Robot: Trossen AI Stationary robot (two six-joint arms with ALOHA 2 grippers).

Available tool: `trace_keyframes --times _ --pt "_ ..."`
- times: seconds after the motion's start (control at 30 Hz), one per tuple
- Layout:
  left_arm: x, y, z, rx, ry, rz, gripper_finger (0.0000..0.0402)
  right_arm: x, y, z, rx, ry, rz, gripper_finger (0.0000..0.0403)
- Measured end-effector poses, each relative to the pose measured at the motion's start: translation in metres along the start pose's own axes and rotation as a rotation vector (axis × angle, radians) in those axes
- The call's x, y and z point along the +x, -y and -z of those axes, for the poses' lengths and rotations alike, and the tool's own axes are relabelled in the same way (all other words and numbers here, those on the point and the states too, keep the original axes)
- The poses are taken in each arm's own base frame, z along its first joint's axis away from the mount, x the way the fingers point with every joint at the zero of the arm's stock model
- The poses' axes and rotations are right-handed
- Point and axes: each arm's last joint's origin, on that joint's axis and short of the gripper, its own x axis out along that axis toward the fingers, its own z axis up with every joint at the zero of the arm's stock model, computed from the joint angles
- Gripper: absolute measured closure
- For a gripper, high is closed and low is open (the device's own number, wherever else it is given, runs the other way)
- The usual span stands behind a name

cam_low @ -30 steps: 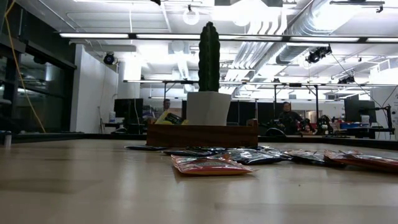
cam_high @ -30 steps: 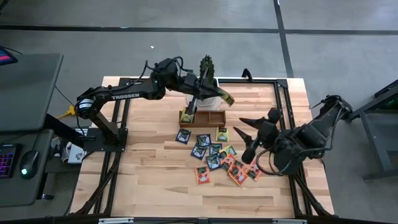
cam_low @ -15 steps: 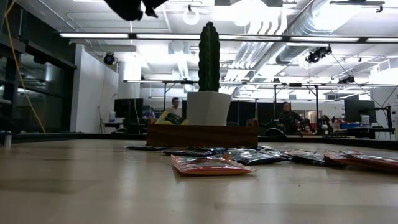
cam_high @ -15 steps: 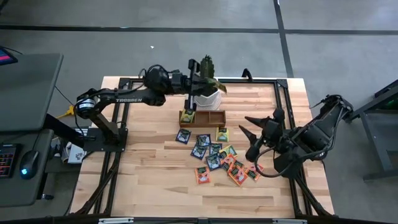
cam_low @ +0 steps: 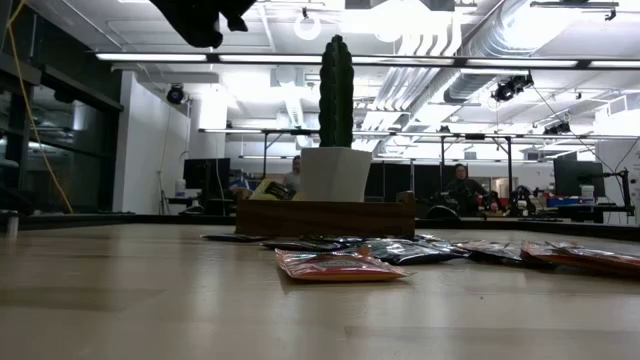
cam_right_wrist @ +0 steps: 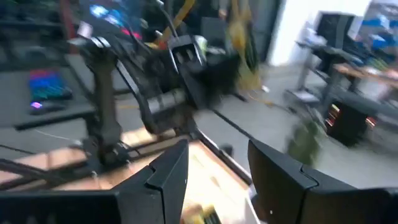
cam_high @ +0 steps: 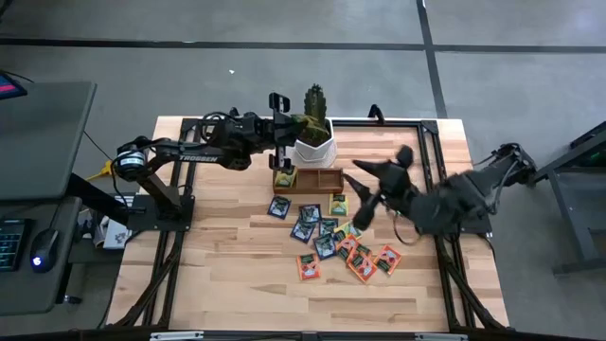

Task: Pick & Place Tea
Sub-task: Put the yellow tea bag into the left section of the wooden organizer

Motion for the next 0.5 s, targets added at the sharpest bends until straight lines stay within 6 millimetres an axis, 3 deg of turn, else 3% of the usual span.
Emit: trace_keyframes --times 0.2,0.5 --pt "0.000 -0.001 -0.004 0.014 0.040 0.006 0.0401 0.025 0.014 -0.023 -0.016 0.119 -0.056 0.0240" --pt "-0.001 0.000 -0.009 -0.001 0.083 0.019 0.0401 0.053 0.031 -0.027 0.010 0.144 -0.096 0.0240"
